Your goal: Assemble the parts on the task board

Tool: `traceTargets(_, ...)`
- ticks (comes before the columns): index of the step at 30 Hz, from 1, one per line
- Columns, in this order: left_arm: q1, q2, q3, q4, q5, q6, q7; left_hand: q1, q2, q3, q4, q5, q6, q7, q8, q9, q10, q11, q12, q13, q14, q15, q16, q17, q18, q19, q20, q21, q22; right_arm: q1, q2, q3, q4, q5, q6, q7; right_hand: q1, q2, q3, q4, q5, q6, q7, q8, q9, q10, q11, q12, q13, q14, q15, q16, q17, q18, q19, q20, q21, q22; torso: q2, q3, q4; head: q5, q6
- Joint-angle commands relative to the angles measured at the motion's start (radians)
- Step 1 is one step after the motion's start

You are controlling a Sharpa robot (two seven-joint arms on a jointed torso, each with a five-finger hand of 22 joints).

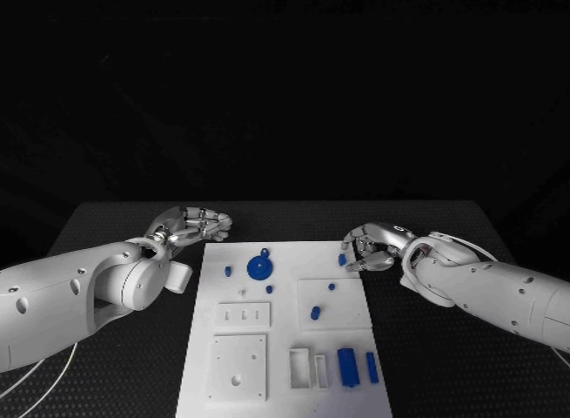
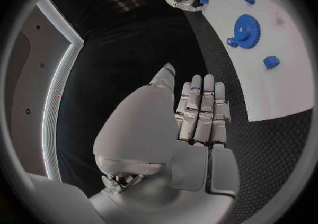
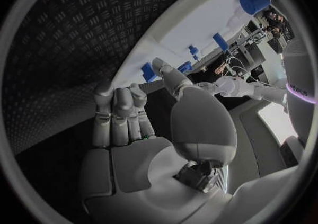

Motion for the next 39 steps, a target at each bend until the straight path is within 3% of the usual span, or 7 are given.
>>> traceTargets(1, 0.000, -0.001, 0.001, 0.002, -0.005, 0.016, 0.012, 0.008, -0.002, -0.005, 0.000, -0.005, 0.001, 0.000, -0.001, 0.001, 0.004, 0.000, -0.002, 0.000, 0.003, 0.003, 0.002, 0.001, -0.002, -0.001, -0.001, 0.001, 0.002, -0.005, 0.005, 0.001, -0.002, -0.013, 0.011, 0.012, 0.002, -0.001, -0.007, -0.001, 0.007, 0.015, 0.017, -0.003, -0.002, -0.010, 0.000, 0.004, -0.001, -0.006, 0.003, -0.003, 0.001, 0.047, -0.006, 0.005, -0.003, 0.008, 0.002, 0.0012, 0.0013, 0.002, -0.002)
traceTargets(14, 0.000, -0.001, 0.001, 0.003, -0.006, 0.017, 0.010, 0.008, -0.002, -0.005, 0.000, -0.005, 0.001, 0.001, -0.002, 0.001, 0.004, 0.000, -0.002, 0.000, 0.003, 0.003, 0.002, 0.001, -0.002, -0.002, -0.001, 0.001, 0.002, -0.017, 0.019, 0.001, -0.014, -0.005, 0.005, 0.011, 0.007, 0.013, -0.007, 0.000, -0.005, 0.029, 0.017, 0.004, 0.000, -0.008, 0.000, 0.007, -0.002, -0.004, 0.003, -0.001, 0.001, 0.047, -0.003, 0.004, -0.002, 0.008, 0.000, -0.0002, 0.0012, 0.006, -0.011)
traceTargets(23, 0.000, -0.001, 0.001, 0.003, -0.006, 0.016, 0.008, 0.007, -0.001, -0.006, 0.000, -0.005, 0.001, 0.001, -0.002, 0.001, 0.004, 0.000, -0.003, 0.000, 0.003, 0.003, 0.001, 0.001, -0.002, -0.002, -0.001, 0.001, 0.002, -0.018, 0.024, 0.001, -0.017, -0.007, 0.003, 0.007, 0.010, 0.036, 0.023, 0.020, -0.059, 0.081, -0.001, 0.025, 0.005, -0.009, -0.017, 0.005, -0.007, -0.006, -0.013, -0.003, -0.001, 0.047, -0.003, 0.005, -0.005, 0.006, -0.001, -0.0006, -0.0006, 0.008, -0.013)
traceTargets(31, 0.000, -0.002, 0.001, 0.003, -0.006, 0.015, 0.007, 0.007, 0.000, -0.006, 0.001, -0.005, 0.000, 0.001, -0.002, 0.001, 0.004, 0.001, -0.003, 0.000, 0.003, 0.003, 0.001, 0.001, -0.002, -0.002, -0.001, 0.001, 0.002, -0.018, 0.027, 0.001, -0.019, -0.018, -0.005, 0.002, 0.021, 0.051, 0.085, 0.049, -0.147, 0.123, -0.015, 0.036, 0.005, -0.005, -0.030, 0.005, -0.011, -0.004, -0.025, -0.001, -0.003, 0.047, 0.000, 0.004, -0.004, 0.007, -0.001, -0.0008, -0.0012, 0.007, -0.012)
traceTargets(39, 0.000, -0.002, 0.001, 0.003, -0.009, 0.014, 0.007, 0.008, -0.001, -0.006, -0.001, -0.005, 0.000, 0.001, -0.003, 0.001, 0.003, 0.001, -0.003, -0.001, 0.003, 0.003, 0.001, 0.002, -0.002, -0.002, -0.001, 0.000, 0.002, -0.018, 0.031, 0.001, -0.020, -0.026, -0.006, -0.004, 0.023, 0.052, 0.110, 0.055, -0.177, 0.147, -0.023, 0.042, 0.005, -0.002, -0.037, 0.007, -0.012, -0.002, -0.031, 0.000, -0.003, 0.047, 0.002, 0.003, 0.000, 0.009, -0.001, -0.0007, -0.0003, 0.007, -0.013)
